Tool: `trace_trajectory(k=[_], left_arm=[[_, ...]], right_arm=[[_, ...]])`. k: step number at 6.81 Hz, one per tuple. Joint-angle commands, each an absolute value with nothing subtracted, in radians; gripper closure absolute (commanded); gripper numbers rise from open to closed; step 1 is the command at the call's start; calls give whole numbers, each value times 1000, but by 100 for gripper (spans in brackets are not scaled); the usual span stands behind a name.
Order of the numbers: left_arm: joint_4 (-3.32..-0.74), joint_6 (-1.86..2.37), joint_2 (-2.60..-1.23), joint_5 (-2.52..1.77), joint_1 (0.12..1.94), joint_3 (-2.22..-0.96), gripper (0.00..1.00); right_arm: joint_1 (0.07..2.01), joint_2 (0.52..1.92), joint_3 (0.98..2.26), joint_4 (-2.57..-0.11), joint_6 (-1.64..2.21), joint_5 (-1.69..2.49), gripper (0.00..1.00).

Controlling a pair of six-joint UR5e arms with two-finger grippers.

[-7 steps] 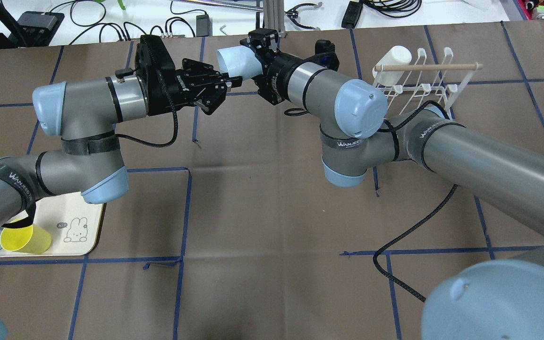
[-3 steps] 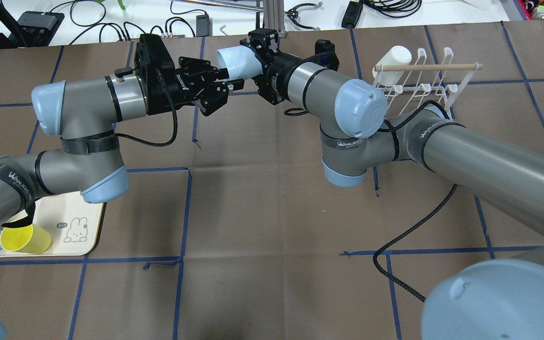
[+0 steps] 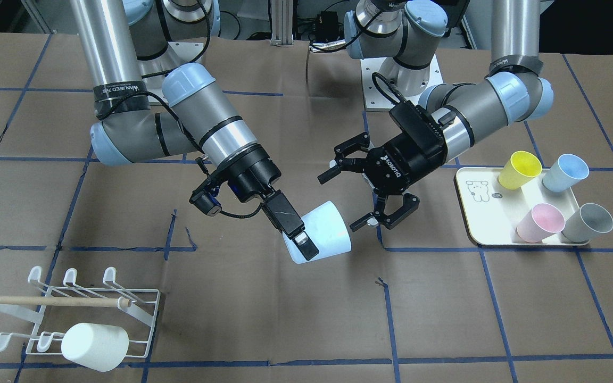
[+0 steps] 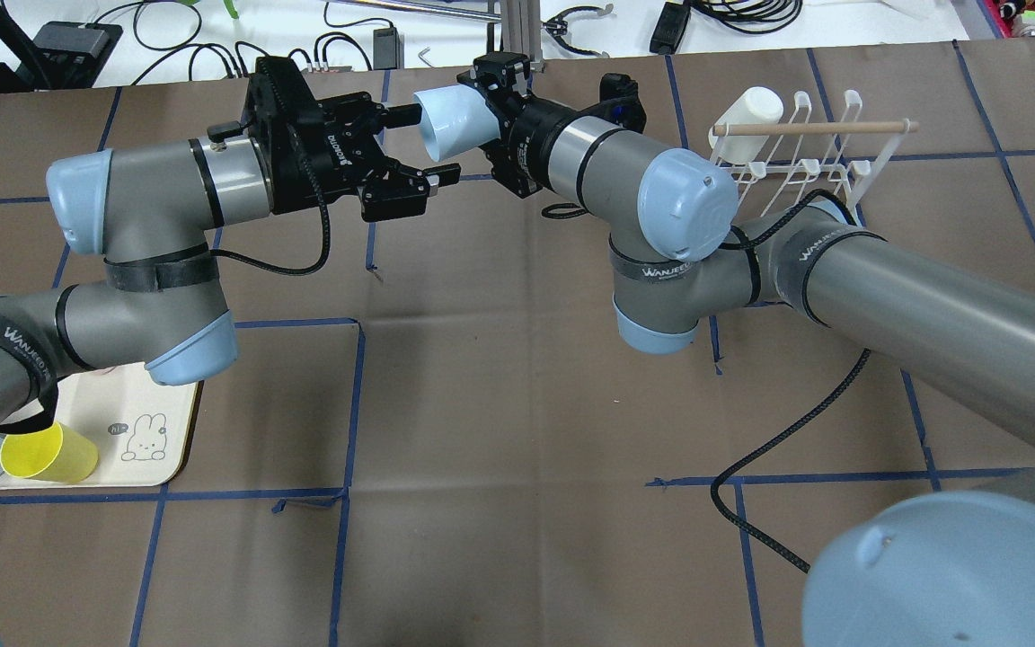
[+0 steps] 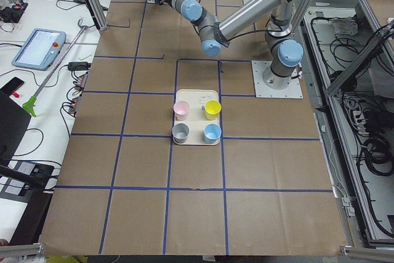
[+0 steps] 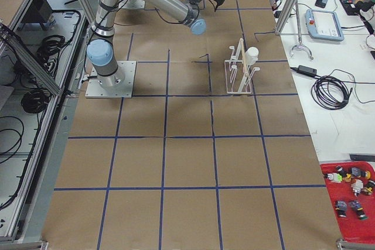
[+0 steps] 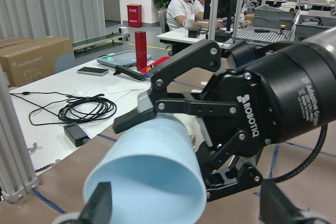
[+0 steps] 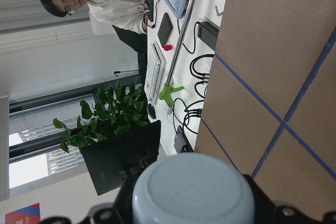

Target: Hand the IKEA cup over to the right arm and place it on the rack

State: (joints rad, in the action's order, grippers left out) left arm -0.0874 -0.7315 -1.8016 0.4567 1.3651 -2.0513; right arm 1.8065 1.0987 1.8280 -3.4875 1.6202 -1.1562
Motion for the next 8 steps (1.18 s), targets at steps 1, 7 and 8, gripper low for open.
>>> trace_trajectory(k=[1,7,8], left_arm=[[-98,-730,-1777,460,1240,-2051,1],[-674,-368,-1775,1284,1426,-1644,1],[-792,-250,-1781,1387,1462,-1594,0]], right_arm=[[1723,1109,1829,-3491,1521,-1087,73],[1514,1143,1841,-3479,440,-1205,78],[1482,1152,1841,-3465,258,-1307,82]])
